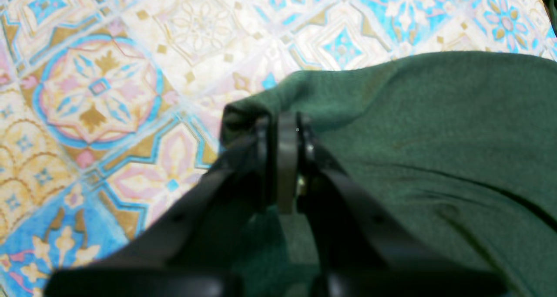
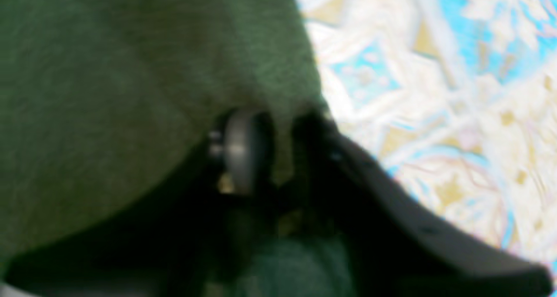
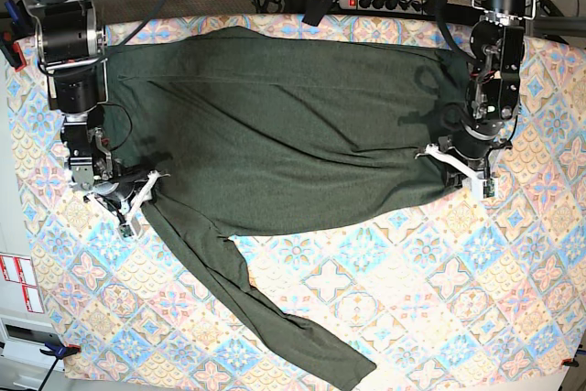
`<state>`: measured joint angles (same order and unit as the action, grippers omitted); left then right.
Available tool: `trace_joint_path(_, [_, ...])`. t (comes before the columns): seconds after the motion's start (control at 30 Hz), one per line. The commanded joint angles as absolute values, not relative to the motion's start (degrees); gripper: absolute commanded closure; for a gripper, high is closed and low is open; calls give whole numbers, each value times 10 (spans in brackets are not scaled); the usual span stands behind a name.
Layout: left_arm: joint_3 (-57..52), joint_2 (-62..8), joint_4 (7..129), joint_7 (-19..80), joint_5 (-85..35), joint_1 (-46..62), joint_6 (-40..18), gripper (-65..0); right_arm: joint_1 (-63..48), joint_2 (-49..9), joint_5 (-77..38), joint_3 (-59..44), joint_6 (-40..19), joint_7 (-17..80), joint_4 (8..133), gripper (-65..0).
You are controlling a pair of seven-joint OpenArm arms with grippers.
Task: Fold the T-shirt properly
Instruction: 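Fold the grasped edge over toward the collar with both grippers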
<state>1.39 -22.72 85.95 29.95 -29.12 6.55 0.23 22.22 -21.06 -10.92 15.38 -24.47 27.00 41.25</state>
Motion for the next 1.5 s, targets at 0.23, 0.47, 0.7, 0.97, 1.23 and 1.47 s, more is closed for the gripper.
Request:
trace_joint_path(0.23, [11, -234, 871, 286, -293, 58, 2, 0, 226, -213, -115, 102, -257, 283, 427, -2])
trace_joint_path(0.47, [10, -247, 896, 284, -292, 77, 2, 0, 169, -213, -115, -23, -258, 315, 537, -3])
trace_joint_path(0.7, [8, -247, 920, 283, -292, 97, 2, 0, 95, -213, -116, -34, -258, 361, 673, -3])
trace_joint_path(0.97, [-58, -247, 984, 285, -291, 158, 2, 0, -5, -213, -196, -80, -258, 380, 780, -3])
trace_joint_path(1.23, [-76, -263, 986, 285, -291, 188, 1, 0, -104, -213, -236, -123, -258, 385, 878, -3])
trace_joint_path(1.47, [-78, -266, 985, 285, -291, 215, 1, 0, -165, -213, -236, -130, -258, 384, 937, -3])
